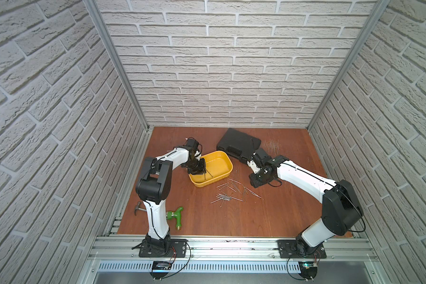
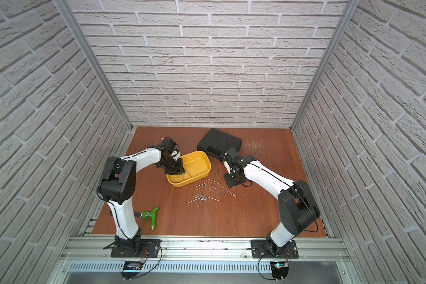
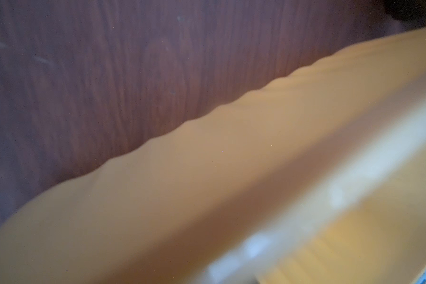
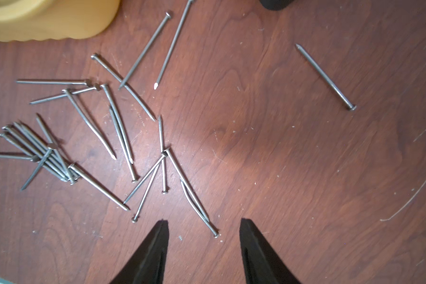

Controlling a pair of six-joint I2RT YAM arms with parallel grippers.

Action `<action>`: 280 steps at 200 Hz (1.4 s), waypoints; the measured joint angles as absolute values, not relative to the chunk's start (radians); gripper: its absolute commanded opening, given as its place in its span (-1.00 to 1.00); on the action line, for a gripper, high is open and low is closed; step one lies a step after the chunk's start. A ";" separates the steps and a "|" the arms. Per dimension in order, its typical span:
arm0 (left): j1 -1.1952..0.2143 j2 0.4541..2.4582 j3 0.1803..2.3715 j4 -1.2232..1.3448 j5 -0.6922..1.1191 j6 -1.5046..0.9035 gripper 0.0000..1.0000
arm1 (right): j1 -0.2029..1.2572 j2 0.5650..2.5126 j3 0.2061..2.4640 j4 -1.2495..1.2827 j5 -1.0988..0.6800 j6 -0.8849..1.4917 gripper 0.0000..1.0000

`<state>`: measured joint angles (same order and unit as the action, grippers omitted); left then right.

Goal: Put the nails on the desktop into the storage box
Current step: Place the nail in the storage box, then pick up the nail from the center of the board.

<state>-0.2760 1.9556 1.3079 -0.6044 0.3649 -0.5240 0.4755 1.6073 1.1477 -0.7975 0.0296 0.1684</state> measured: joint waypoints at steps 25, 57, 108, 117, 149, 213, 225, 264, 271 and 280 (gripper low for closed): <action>-0.277 1.949 1.308 -0.608 0.367 -0.526 -0.27 | 0.406 1.630 1.148 -0.793 0.031 0.200 0.05; -0.287 1.898 1.308 -0.636 0.365 -0.528 -0.11 | 0.251 1.652 1.148 -0.758 -0.001 0.330 0.09; -0.333 1.704 1.267 -0.620 0.368 -0.535 0.15 | 0.203 1.786 1.272 -0.768 -0.043 0.403 0.11; -0.346 1.679 1.255 -0.619 0.368 -0.535 0.15 | 0.206 1.823 1.329 -0.780 -0.030 0.359 0.11; -0.382 1.615 1.181 -0.596 0.381 -0.550 0.18 | 0.202 1.869 1.414 -0.775 0.011 0.176 0.12; -0.388 1.562 1.083 -0.550 0.425 -0.587 0.35 | 0.189 1.976 1.457 -0.767 0.021 -0.085 0.16; -0.388 1.553 1.074 -0.545 0.430 -0.588 0.35 | 0.189 1.997 1.461 -0.767 0.017 -0.114 0.17; -0.388 1.543 1.061 -0.539 0.444 -0.588 0.36 | 0.181 2.050 1.468 -0.767 0.001 -0.170 0.17; -0.388 1.543 1.060 -0.538 0.447 -0.588 0.36 | 0.180 2.051 1.471 -0.766 0.000 -0.174 0.17; -0.388 1.543 1.059 -0.537 0.451 -0.588 0.36 | 0.179 2.055 1.475 -0.767 -0.001 -0.177 0.16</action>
<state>-0.3878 1.5433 1.0588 -0.5365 0.4511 -0.5880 0.1791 2.0552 1.4754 -0.7670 -0.0013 -0.1772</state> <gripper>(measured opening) 0.679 0.584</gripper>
